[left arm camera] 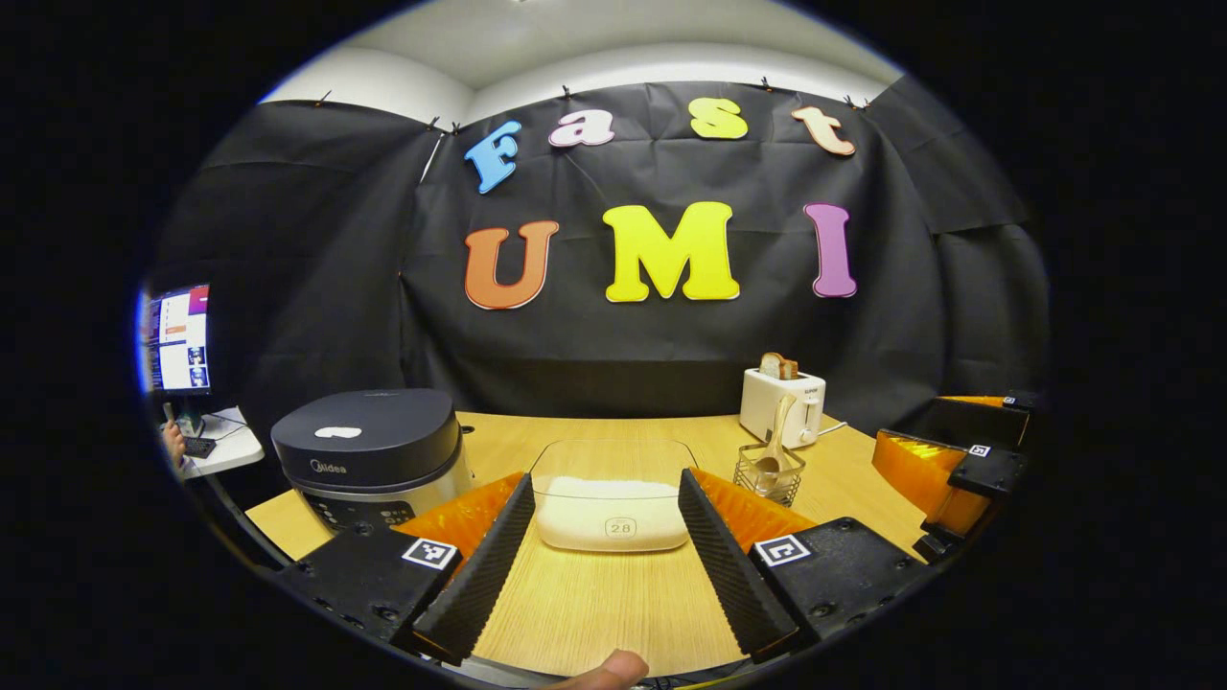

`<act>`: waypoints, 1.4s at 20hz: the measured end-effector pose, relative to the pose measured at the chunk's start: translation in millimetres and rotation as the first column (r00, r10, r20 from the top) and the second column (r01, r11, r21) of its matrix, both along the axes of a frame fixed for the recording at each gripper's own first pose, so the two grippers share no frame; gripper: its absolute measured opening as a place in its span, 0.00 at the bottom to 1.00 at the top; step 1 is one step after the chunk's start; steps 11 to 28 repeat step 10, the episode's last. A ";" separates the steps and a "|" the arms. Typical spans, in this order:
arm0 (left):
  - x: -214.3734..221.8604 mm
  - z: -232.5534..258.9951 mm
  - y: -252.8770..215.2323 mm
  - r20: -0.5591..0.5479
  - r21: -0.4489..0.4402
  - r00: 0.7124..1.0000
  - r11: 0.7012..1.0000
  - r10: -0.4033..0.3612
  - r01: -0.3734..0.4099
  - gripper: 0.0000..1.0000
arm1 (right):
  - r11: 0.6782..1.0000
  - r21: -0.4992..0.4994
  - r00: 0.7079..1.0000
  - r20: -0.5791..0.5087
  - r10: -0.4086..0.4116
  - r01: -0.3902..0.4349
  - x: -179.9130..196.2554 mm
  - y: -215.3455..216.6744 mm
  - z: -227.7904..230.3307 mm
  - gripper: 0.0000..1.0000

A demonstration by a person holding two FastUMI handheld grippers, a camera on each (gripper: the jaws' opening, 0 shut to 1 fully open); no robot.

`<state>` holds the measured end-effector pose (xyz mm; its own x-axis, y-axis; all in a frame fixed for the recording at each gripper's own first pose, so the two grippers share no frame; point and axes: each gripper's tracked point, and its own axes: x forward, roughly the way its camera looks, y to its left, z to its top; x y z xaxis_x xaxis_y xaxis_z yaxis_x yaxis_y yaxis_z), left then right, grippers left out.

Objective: Close the left gripper, press the button to open the rice cooker; take a wooden spoon from the chopstick holder with the right hand, scoop a spoonful of rice and pour it into the rice cooker, then put the wooden spoon back into the chopstick holder.

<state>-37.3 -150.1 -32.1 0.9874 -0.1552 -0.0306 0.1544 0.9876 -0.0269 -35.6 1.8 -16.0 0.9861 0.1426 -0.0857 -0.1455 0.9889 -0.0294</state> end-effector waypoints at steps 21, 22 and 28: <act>4.9 -7.3 2.7 -0.020 -0.005 1.000 1.000 0.015 -0.015 0.96 | 1.000 0.010 1.000 -0.029 -0.012 0.012 8.8 -5.4 -9.6 0.95; 4.9 -7.3 2.7 -0.020 -0.005 1.000 1.000 0.015 -0.015 0.96 | 1.000 0.010 1.000 -0.029 -0.012 0.012 8.8 -5.4 -9.6 0.95; 4.9 -7.3 2.7 -0.020 -0.005 1.000 1.000 0.015 -0.015 0.96 | 1.000 0.010 1.000 -0.029 -0.012 0.012 8.8 -5.4 -9.6 0.95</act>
